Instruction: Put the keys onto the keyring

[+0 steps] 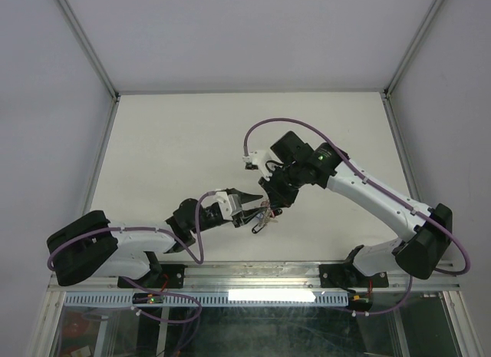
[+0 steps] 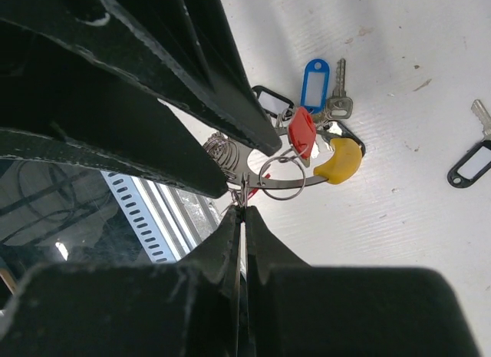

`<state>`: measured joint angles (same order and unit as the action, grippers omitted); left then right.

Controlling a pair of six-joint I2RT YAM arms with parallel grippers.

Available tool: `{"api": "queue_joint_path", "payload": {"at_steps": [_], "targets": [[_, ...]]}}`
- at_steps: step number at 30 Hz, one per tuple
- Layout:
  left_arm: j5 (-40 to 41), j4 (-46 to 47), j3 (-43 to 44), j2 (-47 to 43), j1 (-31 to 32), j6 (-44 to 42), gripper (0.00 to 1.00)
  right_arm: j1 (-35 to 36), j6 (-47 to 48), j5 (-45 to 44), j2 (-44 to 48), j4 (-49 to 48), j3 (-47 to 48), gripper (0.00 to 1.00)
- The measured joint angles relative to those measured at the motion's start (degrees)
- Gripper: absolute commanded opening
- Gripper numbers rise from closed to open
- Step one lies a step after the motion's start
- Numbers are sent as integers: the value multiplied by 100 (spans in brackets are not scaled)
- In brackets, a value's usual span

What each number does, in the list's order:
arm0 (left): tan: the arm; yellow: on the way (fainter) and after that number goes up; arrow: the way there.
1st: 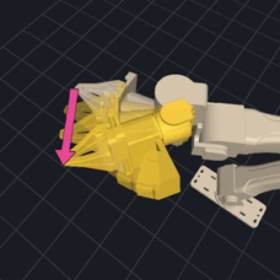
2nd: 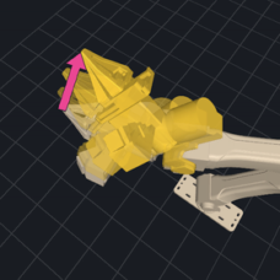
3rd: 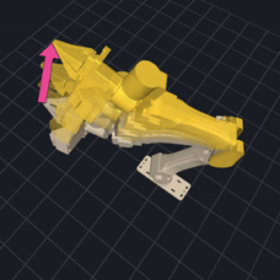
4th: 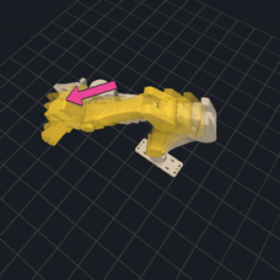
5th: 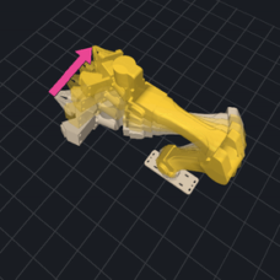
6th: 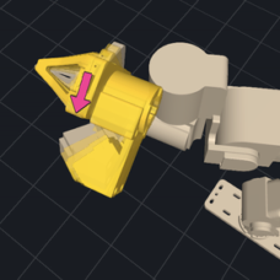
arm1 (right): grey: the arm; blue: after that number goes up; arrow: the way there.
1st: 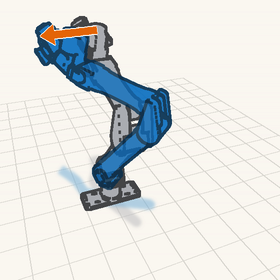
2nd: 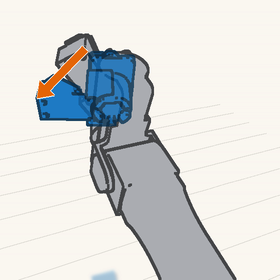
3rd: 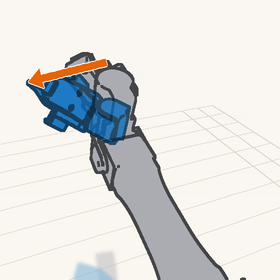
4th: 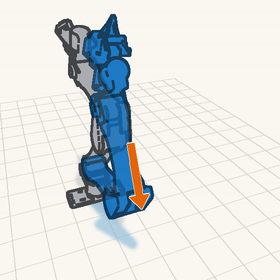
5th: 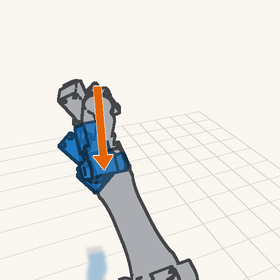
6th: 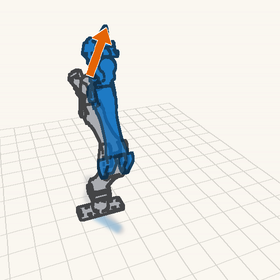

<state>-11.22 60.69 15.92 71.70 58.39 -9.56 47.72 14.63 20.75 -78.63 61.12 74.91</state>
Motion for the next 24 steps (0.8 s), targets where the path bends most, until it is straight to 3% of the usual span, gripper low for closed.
{"api": "queue_joint_path", "payload": {"at_steps": [15,24], "targets": [[-437,-15,173,227,-76,17,25,68,151,61,0,9,0,0],[-1040,-501,422,227,-195,-76,22,103,289,33,0,153,-2,0]]}}
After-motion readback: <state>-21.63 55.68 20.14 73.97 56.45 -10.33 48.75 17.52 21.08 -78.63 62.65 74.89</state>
